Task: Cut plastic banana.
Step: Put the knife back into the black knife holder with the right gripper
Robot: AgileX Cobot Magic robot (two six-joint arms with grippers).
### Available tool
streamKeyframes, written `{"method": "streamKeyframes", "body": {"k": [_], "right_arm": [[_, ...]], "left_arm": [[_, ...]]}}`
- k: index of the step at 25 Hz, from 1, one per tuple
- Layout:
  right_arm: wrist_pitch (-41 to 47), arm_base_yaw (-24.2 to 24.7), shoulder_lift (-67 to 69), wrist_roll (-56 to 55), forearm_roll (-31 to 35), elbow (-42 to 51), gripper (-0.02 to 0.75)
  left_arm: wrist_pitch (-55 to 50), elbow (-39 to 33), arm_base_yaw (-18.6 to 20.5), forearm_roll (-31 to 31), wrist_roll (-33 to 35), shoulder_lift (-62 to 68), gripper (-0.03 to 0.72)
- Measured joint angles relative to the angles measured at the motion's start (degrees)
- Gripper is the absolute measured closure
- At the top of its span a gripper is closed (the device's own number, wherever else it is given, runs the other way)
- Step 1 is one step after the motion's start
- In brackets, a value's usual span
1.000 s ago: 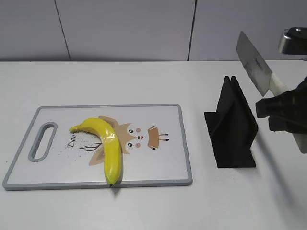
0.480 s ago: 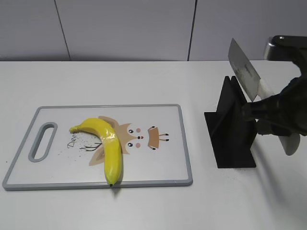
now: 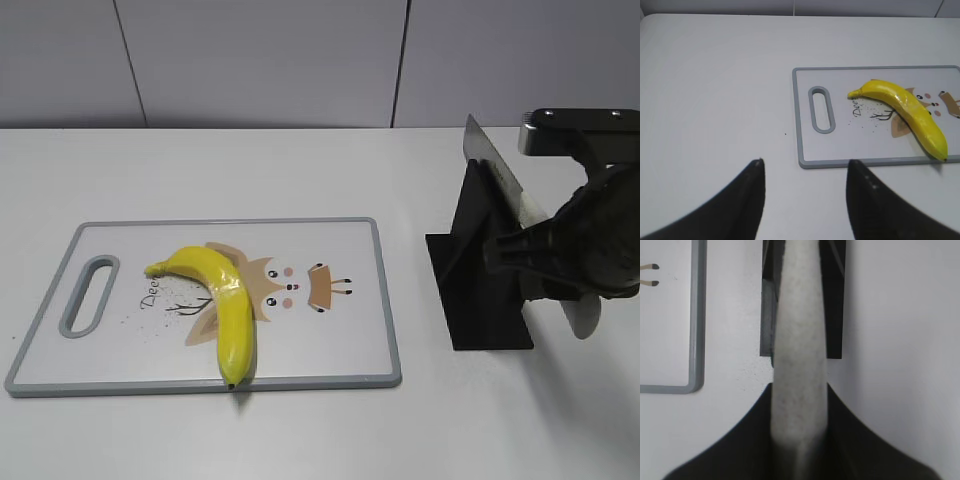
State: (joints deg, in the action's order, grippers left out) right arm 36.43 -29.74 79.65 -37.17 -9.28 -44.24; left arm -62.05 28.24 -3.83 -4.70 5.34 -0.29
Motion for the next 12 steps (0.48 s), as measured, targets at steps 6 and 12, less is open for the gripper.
{"method": "streamKeyframes", "body": {"k": [6, 12], "right_arm": [[2.25, 0.00, 0.09, 0.27, 1.22, 0.06, 0.543], [2.82, 0.00, 0.09, 2.60, 3.97, 0.06, 0.252]], "left_arm": [[0.00, 0.00, 0.00, 0.05, -0.05, 0.00, 0.187], [0.00, 0.00, 0.00, 0.05, -0.05, 0.00, 0.194]]}}
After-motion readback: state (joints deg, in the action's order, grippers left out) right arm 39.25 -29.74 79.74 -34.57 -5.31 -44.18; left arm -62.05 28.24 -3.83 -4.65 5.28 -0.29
